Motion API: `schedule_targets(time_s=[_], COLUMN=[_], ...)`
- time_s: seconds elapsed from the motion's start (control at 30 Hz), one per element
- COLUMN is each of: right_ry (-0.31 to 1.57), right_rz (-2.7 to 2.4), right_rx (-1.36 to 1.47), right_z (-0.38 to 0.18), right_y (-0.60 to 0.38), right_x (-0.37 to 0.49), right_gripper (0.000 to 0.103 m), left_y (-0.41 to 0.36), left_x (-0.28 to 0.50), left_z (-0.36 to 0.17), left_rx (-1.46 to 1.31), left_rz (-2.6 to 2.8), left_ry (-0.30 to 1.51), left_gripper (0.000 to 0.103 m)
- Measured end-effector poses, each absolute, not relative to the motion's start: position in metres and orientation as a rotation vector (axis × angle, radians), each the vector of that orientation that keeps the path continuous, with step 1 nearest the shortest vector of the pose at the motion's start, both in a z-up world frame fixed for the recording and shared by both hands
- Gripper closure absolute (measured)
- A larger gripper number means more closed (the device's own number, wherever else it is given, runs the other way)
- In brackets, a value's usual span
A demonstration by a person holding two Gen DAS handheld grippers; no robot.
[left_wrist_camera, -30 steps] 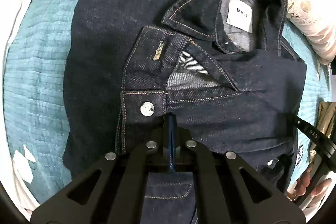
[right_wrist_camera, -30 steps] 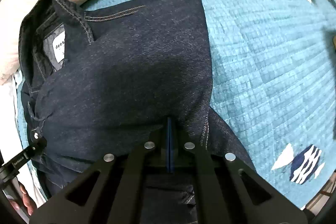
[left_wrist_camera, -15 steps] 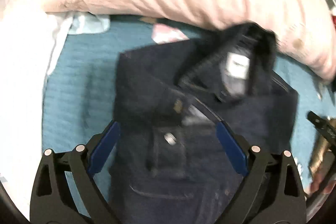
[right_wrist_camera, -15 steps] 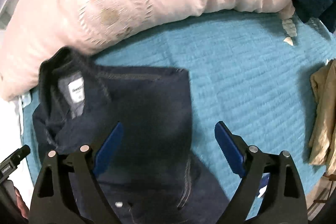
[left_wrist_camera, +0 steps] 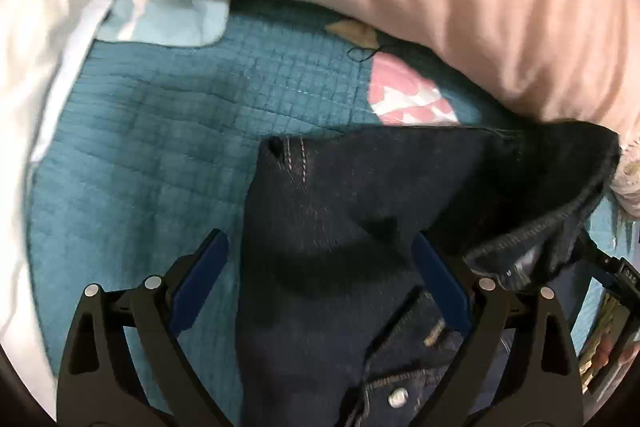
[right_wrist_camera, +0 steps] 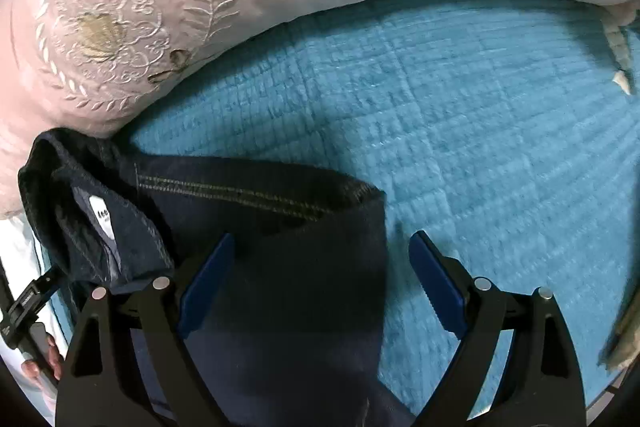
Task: Fold large clothes
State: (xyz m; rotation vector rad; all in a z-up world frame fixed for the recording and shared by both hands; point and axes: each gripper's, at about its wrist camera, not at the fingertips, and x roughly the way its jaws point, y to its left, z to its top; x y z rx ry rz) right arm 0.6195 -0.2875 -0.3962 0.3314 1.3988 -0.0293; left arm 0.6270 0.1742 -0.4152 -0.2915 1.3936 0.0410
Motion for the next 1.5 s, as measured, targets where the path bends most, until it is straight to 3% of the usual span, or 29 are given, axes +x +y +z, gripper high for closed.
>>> schedule_targets(time_s=[0.2,0.27,0.33,0.37,0.4,0.43,0.47,0.53,0.73,1.5], right_ry=[1.431,1.424,1.406,1.403,1.398,1.394,1.386,1.367,1.332,1.234], right_rz=[-0.029,-0.047,-0.052,-0.057,-0.066,-0.069,-0.084,-0.1,-0.054,0.047], right_rx=[0.339,0.299,0.28,0.287,0.301,0.31,0.302,0.294,0.345,0.296], right_z=[-0.419,-0.421,-0.419,-0.418,-0.416,-0.413,-0.409,-0.402,-0.385,-0.3], right_y=[-0.285,-0.281,-0.279,-0.281,-0.284,-0.287,-0.291,-0.299,-0.313,-0.295], right_x=[0.634,0.634,0.632,0.631,0.63,0.628,0.627,0.623,0.614,0.556], right_gripper=[0.018,0.023,0.026,0.033,0.037,0.048,0.066,0.088,0.093,0.095], left_y=[0.167,0.159,0.155,0.156,0.156,0.153,0.153,0.159,0.175,0.173], left_x=[0.633,0.629,0.625,0.624,0.623,0.619,0.617,0.611,0.602,0.546], left_z=[-0.426,-0.428,-0.427,-0.426,-0.422,-0.419,-0.416,-0.411,-0.396,-0.289], left_rx=[-0.249,-0.192,-0.179,-0.185,-0.182,-0.176,-0.17,-0.174,-0.224,-0.24], left_rz=[0.047,0.061,0.067,0.075,0.09,0.096,0.096,0.096,0.06,-0.036], left_ry=[1.306,1.274,1.246,1.24,1.235,1.233,1.233,1.235,1.237,1.133], left_gripper=[0.01,0.011,0.018,0.022,0.033,0.045,0.051,0.066,0.087,0.089])
